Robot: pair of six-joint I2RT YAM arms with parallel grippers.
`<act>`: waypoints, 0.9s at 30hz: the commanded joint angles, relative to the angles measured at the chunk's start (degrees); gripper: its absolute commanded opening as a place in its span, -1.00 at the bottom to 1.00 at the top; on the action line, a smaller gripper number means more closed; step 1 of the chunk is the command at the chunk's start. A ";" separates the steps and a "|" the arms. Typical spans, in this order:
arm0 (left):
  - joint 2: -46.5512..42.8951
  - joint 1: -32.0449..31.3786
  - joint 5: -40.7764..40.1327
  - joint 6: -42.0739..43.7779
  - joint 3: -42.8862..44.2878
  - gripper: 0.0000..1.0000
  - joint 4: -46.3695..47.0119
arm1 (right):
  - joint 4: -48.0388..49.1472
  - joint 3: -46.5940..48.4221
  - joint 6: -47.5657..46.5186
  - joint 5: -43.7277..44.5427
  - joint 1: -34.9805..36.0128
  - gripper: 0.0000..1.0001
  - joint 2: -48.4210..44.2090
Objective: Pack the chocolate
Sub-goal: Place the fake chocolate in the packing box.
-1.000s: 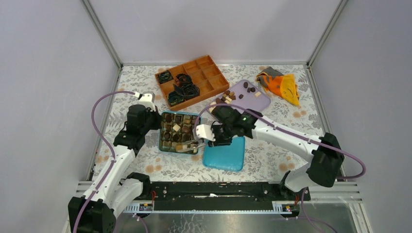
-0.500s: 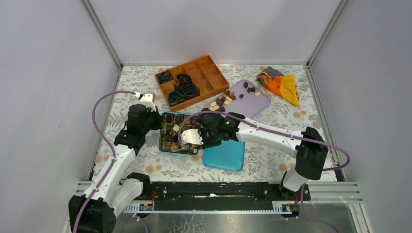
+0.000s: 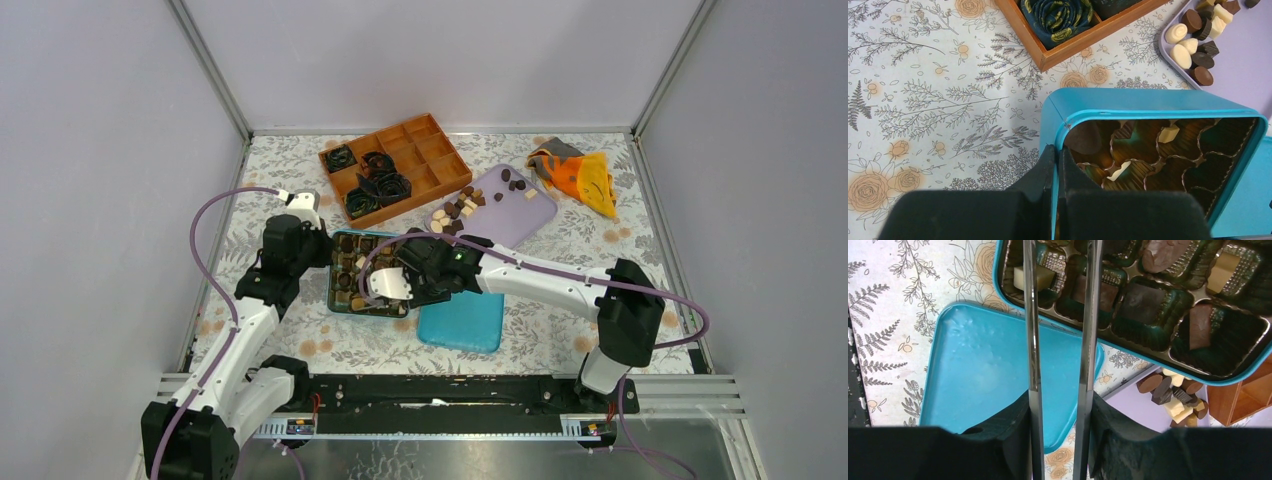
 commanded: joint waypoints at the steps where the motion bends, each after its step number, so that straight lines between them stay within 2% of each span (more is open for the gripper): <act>1: -0.38 0.20 -0.03 -0.99 2.00 -1.00 5.51 | 2.38 2.75 1.22 2.30 0.52 -0.14 -0.42; 7: -0.39 0.19 -0.04 -1.03 2.03 -1.00 5.35 | 2.31 2.88 1.58 2.35 0.52 -0.06 -0.23; 12: -0.44 0.20 -0.06 -0.95 2.01 -1.00 5.34 | 1.23 3.67 1.95 1.23 0.52 -0.14 -0.92; 22: -0.08 0.20 -0.83 -1.05 2.18 -1.00 4.83 | -4.31 3.00 -0.66 -7.22 0.01 -0.26 -7.08; 27: 0.14 0.29 -1.06 -1.12 2.22 -1.00 4.54 | -6.01 1.40 -1.78 -13.08 -5.11 -0.30 -10.93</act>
